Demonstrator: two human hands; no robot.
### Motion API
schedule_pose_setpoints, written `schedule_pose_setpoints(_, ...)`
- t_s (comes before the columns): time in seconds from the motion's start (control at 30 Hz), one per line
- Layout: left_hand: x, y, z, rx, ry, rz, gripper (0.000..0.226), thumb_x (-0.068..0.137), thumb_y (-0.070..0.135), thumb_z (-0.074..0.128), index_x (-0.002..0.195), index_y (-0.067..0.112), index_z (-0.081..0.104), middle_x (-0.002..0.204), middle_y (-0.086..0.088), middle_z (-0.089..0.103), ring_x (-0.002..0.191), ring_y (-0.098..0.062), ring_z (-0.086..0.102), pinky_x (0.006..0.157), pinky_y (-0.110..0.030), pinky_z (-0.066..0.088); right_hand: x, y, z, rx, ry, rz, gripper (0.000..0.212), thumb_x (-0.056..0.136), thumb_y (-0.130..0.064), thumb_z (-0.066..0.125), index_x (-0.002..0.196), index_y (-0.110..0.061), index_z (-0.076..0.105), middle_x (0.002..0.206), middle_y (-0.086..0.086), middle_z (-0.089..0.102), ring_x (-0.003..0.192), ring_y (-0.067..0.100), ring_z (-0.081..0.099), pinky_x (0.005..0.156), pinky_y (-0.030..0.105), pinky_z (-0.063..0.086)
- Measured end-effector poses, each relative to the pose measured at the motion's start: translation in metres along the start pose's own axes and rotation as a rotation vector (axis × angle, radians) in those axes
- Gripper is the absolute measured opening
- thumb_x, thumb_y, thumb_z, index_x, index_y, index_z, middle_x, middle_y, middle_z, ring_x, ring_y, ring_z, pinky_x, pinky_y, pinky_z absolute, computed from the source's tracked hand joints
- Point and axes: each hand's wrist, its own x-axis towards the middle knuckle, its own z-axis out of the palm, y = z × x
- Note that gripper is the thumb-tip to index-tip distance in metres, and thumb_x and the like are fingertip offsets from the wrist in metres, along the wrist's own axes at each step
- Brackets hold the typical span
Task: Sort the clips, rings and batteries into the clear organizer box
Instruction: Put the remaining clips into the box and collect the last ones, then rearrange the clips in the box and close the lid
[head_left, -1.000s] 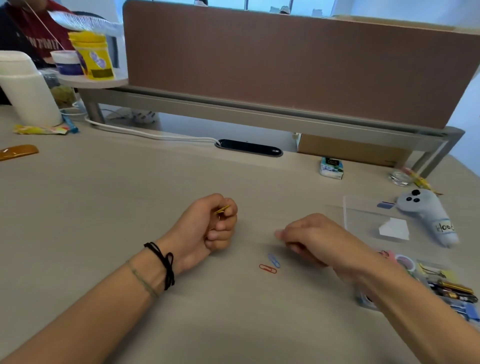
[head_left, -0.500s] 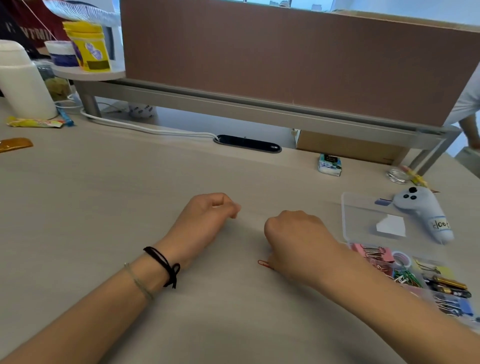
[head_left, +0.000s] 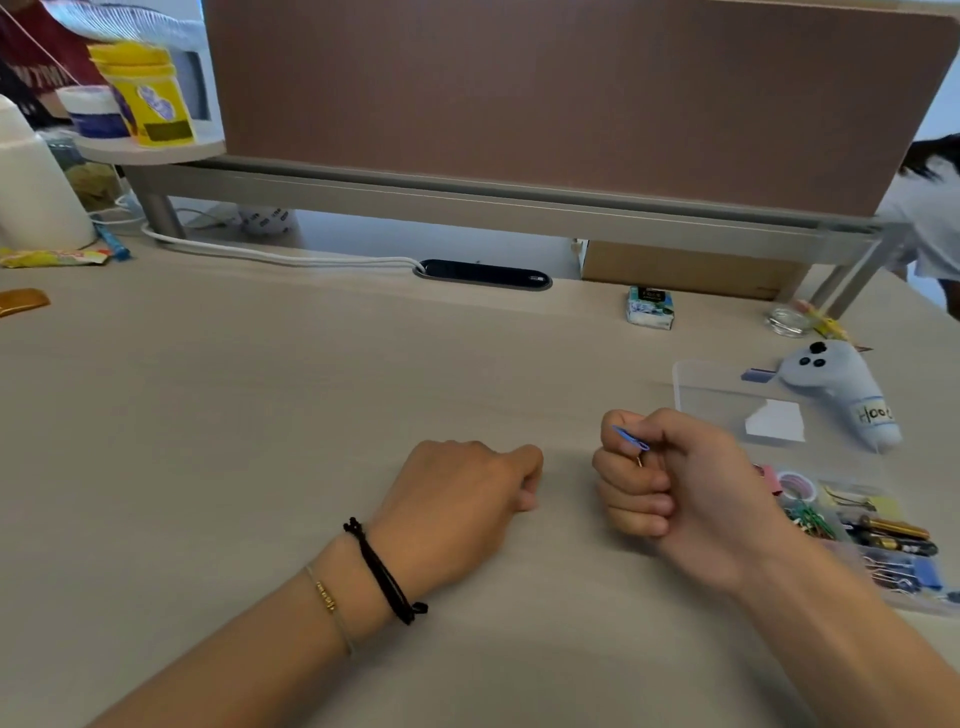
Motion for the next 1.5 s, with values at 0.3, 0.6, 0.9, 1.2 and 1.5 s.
schedule_pose_setpoints(0.3,-0.004,0.004,0.011,0.181,0.016,0.069,0.013,0.108,0.036,0.027,0.107,0.025,0.034,0.066,0.008,0.041,0.053,-0.018,0.034,0.055,-0.036,0.024,-0.004,0.003,-0.007,0.178,-0.174,-0.010,0.024,0.091,-0.020,0.042,0.068,-0.016,0.036,0.055,-0.003,0.014,0.046,0.011,0.010,0.042,0.026,0.009)
schedule_pose_setpoints(0.6,0.007,0.014,-0.010,-1.851,-0.400,-0.077,0.016,0.091,0.020,0.035,0.075,0.019,0.036,0.058,0.003,0.021,0.045,-0.007,0.011,0.041,-0.020,0.008,-0.005,-0.002,-0.020,0.400,-0.267,-0.017,0.029,0.094,-0.022,0.048,0.066,-0.016,0.041,0.050,-0.006,0.019,0.041,0.008,0.014,0.036,0.021,0.011)
schedule_pose_setpoints(0.9,0.054,0.063,-0.001,-2.237,-0.127,-0.567,0.034,0.092,0.033,0.041,0.063,0.017,0.042,0.050,0.005,0.024,0.033,-0.007,0.020,0.032,-0.016,0.011,-0.028,-0.030,-0.047,0.403,0.003,-0.213,0.035,0.095,-0.026,0.038,0.061,-0.017,0.037,0.052,-0.004,0.021,0.045,0.010,0.007,0.042,0.025,0.007)
schedule_pose_setpoints(1.2,0.113,0.143,-0.001,-2.113,0.095,-0.609,0.036,0.097,0.030,0.044,0.063,0.020,0.041,0.045,0.006,0.026,0.032,-0.008,0.017,0.030,-0.016,0.013,-0.057,-0.047,-0.107,0.133,0.326,-0.425,0.044,0.100,-0.027,0.039,0.060,-0.011,0.046,0.044,0.002,0.031,0.031,0.011,0.021,0.033,0.020,0.016)
schedule_pose_setpoints(1.5,0.120,0.173,0.018,-1.839,0.205,-0.559,0.036,0.097,0.029,0.045,0.063,0.020,0.039,0.050,0.004,0.023,0.041,-0.012,0.014,0.040,-0.021,0.013,-0.040,-0.031,-0.106,-0.014,0.335,-0.452,0.049,0.103,-0.030,0.038,0.061,-0.011,0.055,0.049,0.006,0.039,0.040,0.015,0.029,0.041,0.025,0.024)
